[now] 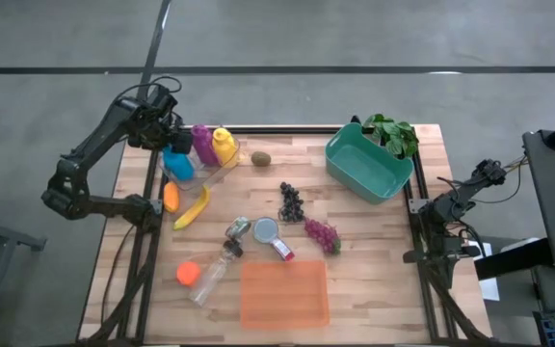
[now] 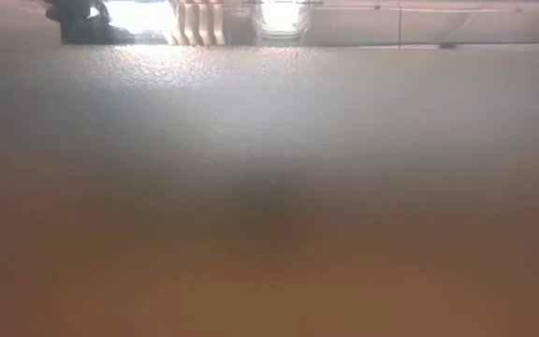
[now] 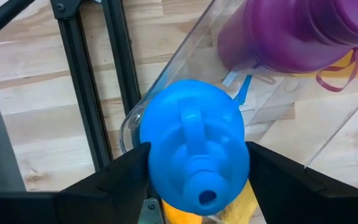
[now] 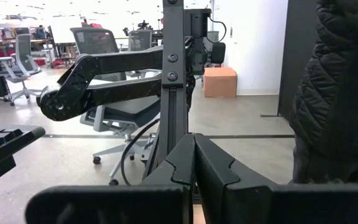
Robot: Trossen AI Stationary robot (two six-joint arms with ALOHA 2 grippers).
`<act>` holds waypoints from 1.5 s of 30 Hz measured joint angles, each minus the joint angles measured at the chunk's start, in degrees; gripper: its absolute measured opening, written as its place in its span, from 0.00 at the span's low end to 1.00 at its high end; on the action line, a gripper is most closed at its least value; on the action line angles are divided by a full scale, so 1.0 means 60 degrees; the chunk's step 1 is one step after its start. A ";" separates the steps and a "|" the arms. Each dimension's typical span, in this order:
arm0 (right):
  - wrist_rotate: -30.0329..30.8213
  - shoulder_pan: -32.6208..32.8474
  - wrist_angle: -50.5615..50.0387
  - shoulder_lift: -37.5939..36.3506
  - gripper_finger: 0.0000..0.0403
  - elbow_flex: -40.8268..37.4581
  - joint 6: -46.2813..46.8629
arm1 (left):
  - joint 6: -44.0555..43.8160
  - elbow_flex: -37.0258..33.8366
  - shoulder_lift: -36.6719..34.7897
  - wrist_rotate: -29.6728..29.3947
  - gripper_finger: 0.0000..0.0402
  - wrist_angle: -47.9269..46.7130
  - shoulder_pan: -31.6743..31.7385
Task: Pick & Place Food Item
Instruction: Put the blue water bottle into the transparent bin, then put the transparent water bottle into the transparent bin
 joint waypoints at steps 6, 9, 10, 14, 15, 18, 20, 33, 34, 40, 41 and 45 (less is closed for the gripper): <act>0.0000 -0.0003 0.0002 0.0000 0.02 -0.0001 0.0000 | -0.0040 0.0000 0.0000 0.0195 0.66 0.0004 0.0142; 0.0000 0.0001 -0.0001 0.0000 0.02 -0.0002 0.0001 | -0.0046 0.0000 0.0000 0.0349 0.70 0.0004 0.0149; 0.0000 -0.0003 -0.0001 0.0000 0.02 -0.0002 -0.0003 | -0.0047 0.0000 0.0000 0.0363 0.72 0.0004 0.0149; 0.0000 0.0000 -0.0001 0.0000 0.02 0.0001 -0.0002 | -0.0046 0.0000 0.0000 0.0360 0.80 0.0003 0.0149; 0.0000 -0.0002 -0.0001 0.0000 0.02 -0.0001 0.0000 | -0.0035 0.0000 0.0000 0.0360 0.82 0.0002 0.0149; 0.0000 0.0000 -0.0001 0.0000 0.02 -0.0001 -0.0001 | 0.0003 0.0000 -0.0003 0.0360 0.84 -0.0003 0.0149; 0.0000 -0.0001 -0.0001 0.0000 0.02 -0.0001 -0.0003 | 0.0003 0.0001 -0.0016 0.0360 0.85 -0.0009 0.0149; 0.0000 -0.0003 -0.0001 0.0000 0.02 -0.0002 -0.0003 | -0.0094 0.2413 -0.0128 0.0356 0.85 -0.2038 0.0042; 0.0000 -0.0003 -0.0001 0.0000 0.02 -0.0002 0.0001 | -0.0149 0.2647 -0.0158 0.0353 0.85 -0.2202 -0.0052; 0.0000 -0.0001 -0.0001 0.0000 0.02 -0.0002 -0.0003 | -0.1258 0.3657 -0.0492 0.0085 0.85 -0.2306 -0.0882; 0.0000 -0.0002 -0.0001 0.0000 0.02 -0.0001 -0.0002 | -0.1477 0.3753 -0.0554 0.0055 0.85 -0.2317 -0.1061; 0.0000 0.0001 -0.0001 0.0000 0.02 -0.0002 -0.0001 | -0.2428 0.3829 -0.0760 -0.0004 0.85 -0.2317 -0.2072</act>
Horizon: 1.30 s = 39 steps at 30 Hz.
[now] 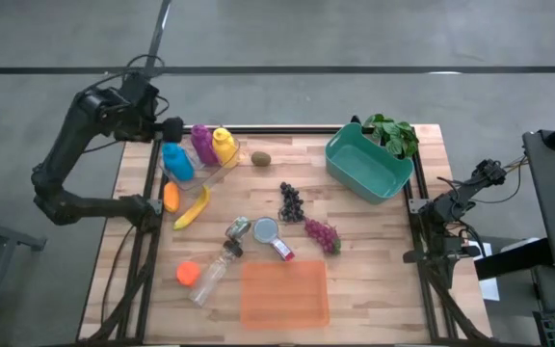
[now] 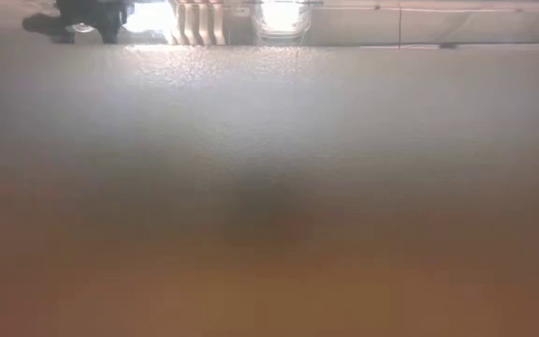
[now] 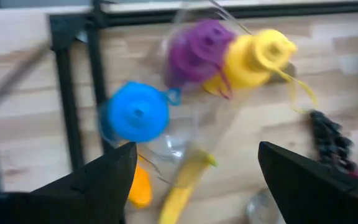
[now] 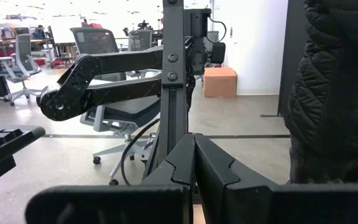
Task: Pick & Place Food Item
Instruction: Put the transparent water bottle into the transparent bin
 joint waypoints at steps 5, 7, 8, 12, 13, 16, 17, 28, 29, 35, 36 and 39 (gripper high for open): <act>0.0000 0.0000 0.0000 0.0000 0.02 0.0000 -0.0002 | -0.1660 -0.0069 -0.0002 -0.0165 0.85 -0.0014 -0.2047; 0.0000 -0.0002 0.0001 0.0000 0.02 0.0000 0.0000 | -0.2393 -0.0069 0.0111 -0.0406 0.85 0.0035 -0.3037; 0.0000 -0.0003 0.0002 0.0000 0.02 0.0002 -0.0002 | -0.2775 -0.0069 0.0195 -0.0546 0.85 0.0070 -0.3548; 0.0000 0.0000 0.0000 0.0000 0.02 0.0000 -0.0001 | -0.4250 -0.0069 0.0687 -0.1357 0.85 0.0239 -0.5621; 0.0000 0.0000 0.0001 0.0000 0.02 0.0000 -0.0001 | -0.4596 -0.0069 0.0856 -0.1546 0.85 0.0290 -0.6107; 0.0000 0.0000 0.0000 0.0000 0.02 0.0000 -0.0002 | -0.5484 -0.0073 0.1464 -0.1909 0.85 0.0527 -0.7363; 0.0000 0.0000 0.0000 0.0000 0.02 0.0000 0.0002 | -0.5678 -0.0073 0.1674 -0.1940 0.85 0.0596 -0.7716; 0.0000 -0.0003 0.0002 0.0000 0.02 0.0002 -0.0001 | -0.7561 -0.0073 0.3675 -0.1717 0.85 0.1306 -1.0341; 0.0000 -0.0003 0.0002 0.0004 0.02 0.0002 0.0000 | -0.7647 -0.0073 0.3796 -0.1716 0.85 0.1339 -1.0556; 0.0000 -0.0001 0.0003 0.0001 0.02 0.0003 -0.0002 | -0.8580 -0.0073 0.4355 -0.1838 0.85 0.1514 -1.1721; 0.0000 -0.0003 0.0000 0.0004 0.02 0.0000 0.0000 | -0.8654 -0.0073 0.4458 -0.1878 0.85 0.1573 -1.1867; 0.0000 -0.0003 0.0000 0.0000 0.02 0.0000 0.0002 | -0.8648 -0.0073 0.4699 -0.1922 0.85 0.1962 -1.2174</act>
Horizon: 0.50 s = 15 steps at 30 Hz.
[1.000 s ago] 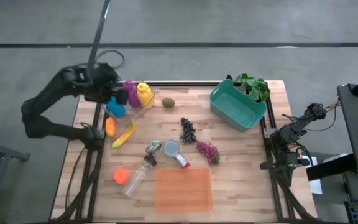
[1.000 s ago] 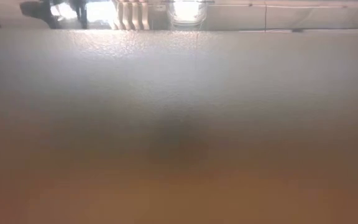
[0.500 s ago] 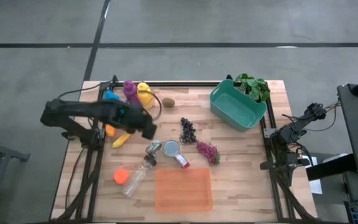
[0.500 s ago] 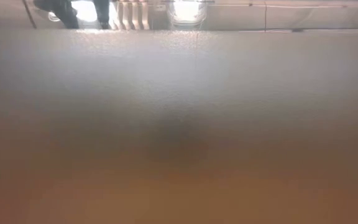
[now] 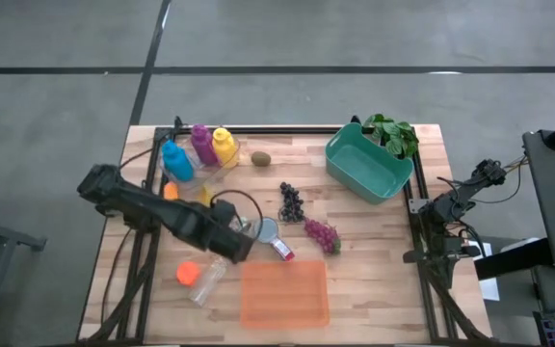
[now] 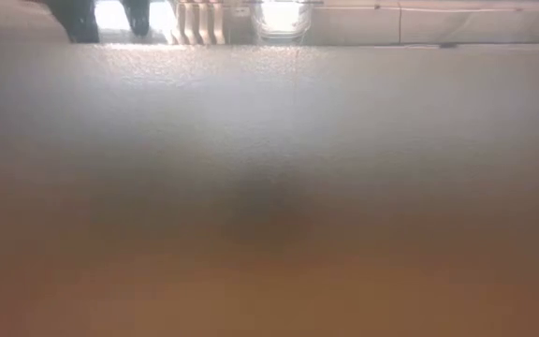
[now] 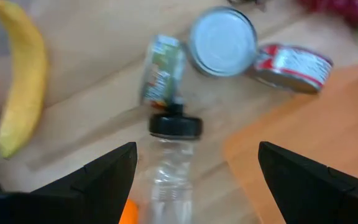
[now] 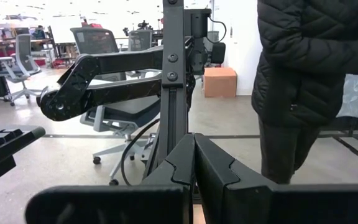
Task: Pick & Place Food Item
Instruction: Put the transparent water bottle into the transparent bin
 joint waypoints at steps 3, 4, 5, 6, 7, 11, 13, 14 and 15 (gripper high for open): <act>0.0000 0.0003 0.0000 0.0000 0.02 0.0000 -0.0001 | 0.0323 0.0000 0.0210 0.0038 0.85 0.0322 -0.0155; 0.0000 0.0004 0.0000 0.0000 0.02 0.0002 -0.0002 | 0.0487 0.0000 0.0275 0.0080 0.85 0.0367 -0.0161; 0.0000 0.0002 0.0000 0.0000 0.02 0.0001 -0.0001 | 0.0668 0.0000 0.0328 0.0112 0.85 0.0385 -0.0157; 0.0000 0.0000 0.0001 0.0000 0.02 0.0000 -0.0003 | 0.0829 0.0000 0.0379 0.0143 0.85 0.0408 -0.0154; 0.0000 0.0000 0.0000 0.0000 0.02 0.0000 -0.0002 | 0.0984 -0.0003 0.0419 0.0179 0.85 0.0461 -0.0140; 0.0000 0.0004 0.0000 0.0000 0.02 0.0000 -0.0003 | 0.1646 -0.0004 0.0583 0.0534 0.85 0.0710 0.0026; 0.0000 0.0002 0.0000 0.0000 0.02 0.0000 0.0000 | 0.1879 -0.0095 0.0626 0.0704 0.85 0.0851 0.0109; 0.0000 0.0000 0.0000 0.0000 0.02 0.0003 0.0000 | 0.1980 -0.0216 0.0626 0.0769 0.85 0.0941 0.0150; 0.0000 0.0000 0.0000 0.0000 0.02 0.0001 -0.0002 | 0.2087 -0.0370 0.0622 0.0816 0.85 0.1086 0.0184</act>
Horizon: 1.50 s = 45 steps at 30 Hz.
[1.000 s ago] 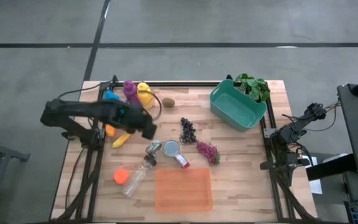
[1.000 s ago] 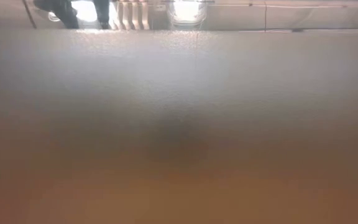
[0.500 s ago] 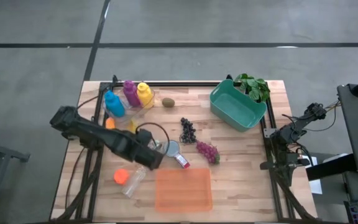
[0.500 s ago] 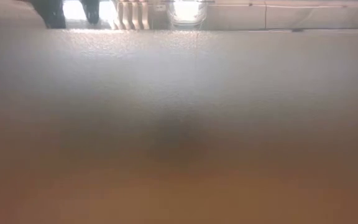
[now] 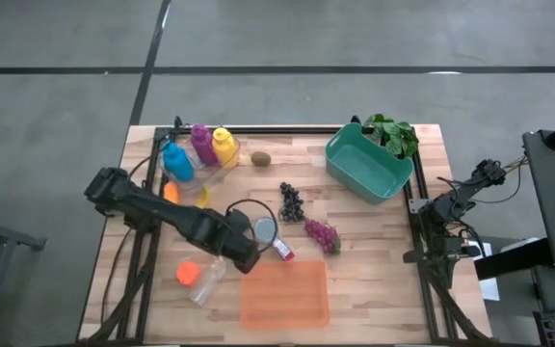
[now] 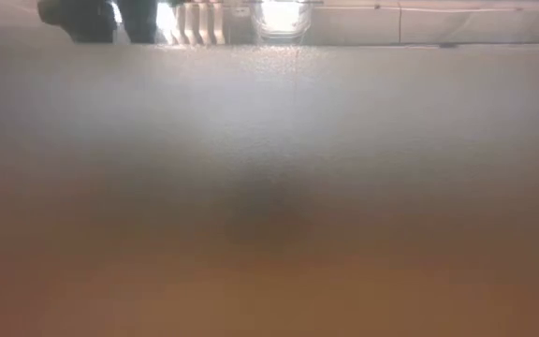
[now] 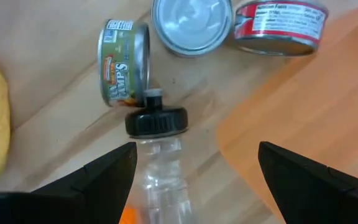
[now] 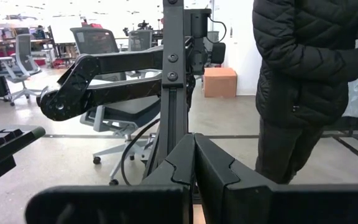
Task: Pick & Place Food Item
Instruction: Put the transparent water bottle into the transparent bin
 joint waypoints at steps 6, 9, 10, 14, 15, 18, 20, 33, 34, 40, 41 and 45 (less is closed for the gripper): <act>0.0000 0.0000 0.0000 0.0000 0.02 -0.0001 -0.0001 | 0.0174 -0.1354 -0.0007 0.0825 0.85 0.1264 0.0325; 0.0000 0.0000 0.0000 0.0000 0.02 -0.0002 0.0002 | 0.0179 -0.2045 0.0004 0.1268 0.85 0.1989 0.0408; 0.0000 0.0001 0.0003 0.0000 0.02 0.0002 0.0002 | 0.0184 -0.2221 0.0002 0.1312 0.85 0.2198 0.0405; 0.0000 0.0003 0.0001 0.0002 0.02 -0.0001 0.0001 | 0.0290 -0.2802 0.0000 0.1339 0.85 0.2821 0.0464; 0.0000 0.0000 0.0000 0.0000 0.02 -0.0002 0.0000 | 0.0365 -0.2895 -0.0003 0.1332 0.85 0.2955 0.0488; 0.0000 0.0003 0.0000 0.0000 0.02 0.0001 0.0001 | 0.0700 -0.3184 -0.0010 0.1330 0.85 0.3335 0.0618; 0.0000 0.0002 0.0000 0.0003 0.02 0.0002 0.0002 | 0.0866 -0.3346 -0.0004 0.1342 0.85 0.3413 0.0741; 0.0000 0.0000 0.0000 0.0000 0.02 0.0000 -0.0002 | 0.1445 -0.4574 -0.0036 0.2177 0.85 0.5041 0.1532; 0.0000 0.0000 0.0002 0.0002 0.02 0.0001 0.0001 | 0.1452 -0.4595 -0.0040 0.2195 0.85 0.5062 0.1568; 0.0000 0.0002 0.0000 0.0002 0.02 -0.0002 -0.0001 | 0.1598 -0.4600 -0.0033 0.2157 0.85 0.5126 0.1718; 0.0000 0.0003 0.0003 0.0000 0.02 -0.0001 0.0002 | 0.1601 -0.4602 -0.0033 0.2138 0.84 0.5146 0.1721; 0.0000 0.0001 0.0000 0.0000 0.02 -0.0002 0.0000 | 0.1623 -0.4602 -0.0033 0.2108 0.78 0.5247 0.1717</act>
